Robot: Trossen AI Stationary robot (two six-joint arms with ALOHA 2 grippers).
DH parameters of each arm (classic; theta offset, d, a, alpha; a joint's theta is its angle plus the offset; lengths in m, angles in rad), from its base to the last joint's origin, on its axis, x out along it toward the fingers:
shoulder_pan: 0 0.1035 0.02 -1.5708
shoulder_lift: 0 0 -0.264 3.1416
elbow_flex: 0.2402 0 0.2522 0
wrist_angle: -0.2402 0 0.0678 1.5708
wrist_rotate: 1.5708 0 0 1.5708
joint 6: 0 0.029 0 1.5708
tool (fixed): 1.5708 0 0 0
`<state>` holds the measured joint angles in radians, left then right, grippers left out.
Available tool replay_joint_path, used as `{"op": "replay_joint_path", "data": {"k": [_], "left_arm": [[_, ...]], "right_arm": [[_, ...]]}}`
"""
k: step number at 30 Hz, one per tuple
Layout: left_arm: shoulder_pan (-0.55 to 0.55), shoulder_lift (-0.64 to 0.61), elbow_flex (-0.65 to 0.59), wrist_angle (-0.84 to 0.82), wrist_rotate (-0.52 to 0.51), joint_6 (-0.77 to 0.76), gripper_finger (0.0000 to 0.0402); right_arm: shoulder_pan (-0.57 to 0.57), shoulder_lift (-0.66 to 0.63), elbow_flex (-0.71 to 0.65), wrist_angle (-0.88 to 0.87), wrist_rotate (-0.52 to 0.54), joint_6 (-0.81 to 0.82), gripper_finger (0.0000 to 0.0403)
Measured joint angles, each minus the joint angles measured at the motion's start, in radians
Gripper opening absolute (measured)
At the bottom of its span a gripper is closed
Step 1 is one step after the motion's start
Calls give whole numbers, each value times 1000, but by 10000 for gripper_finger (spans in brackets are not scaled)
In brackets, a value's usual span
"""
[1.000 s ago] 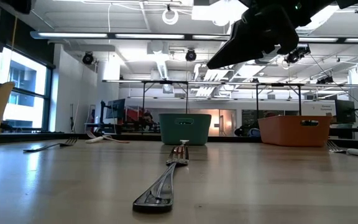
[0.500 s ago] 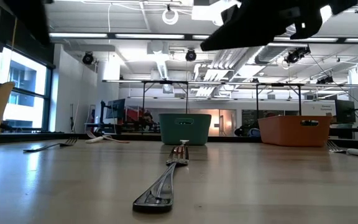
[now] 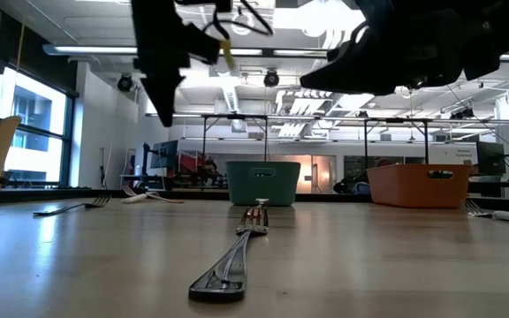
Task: Sort silverware by color (type)
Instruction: Put the orange fork into the orange bin
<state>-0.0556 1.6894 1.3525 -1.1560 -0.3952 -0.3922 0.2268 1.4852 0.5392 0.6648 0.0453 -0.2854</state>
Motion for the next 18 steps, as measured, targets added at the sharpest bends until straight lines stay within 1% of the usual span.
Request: {"op": "replay_joint_path", "data": {"k": [3, 7, 9, 14, 18], "left_arm": [[105, 0, 0, 45, 48, 166, 0], [229, 0, 0, 94, 192, 402, 0], [283, 0, 0, 99, 234, 495, 0], [402, 0, 0, 100, 225, 649, 3], [474, 30, 1, 84, 228, 735, 19]], "right_arm": [[0, -26, 0, -24, -2, -34, 0], [-6, -64, 0, -55, -2, -80, 0], [-11, -84, 0, -74, -2, -91, 0], [-31, -125, 0, -120, -5, -120, 0], [-53, -139, 0, -128, -5, -160, 0]]}}
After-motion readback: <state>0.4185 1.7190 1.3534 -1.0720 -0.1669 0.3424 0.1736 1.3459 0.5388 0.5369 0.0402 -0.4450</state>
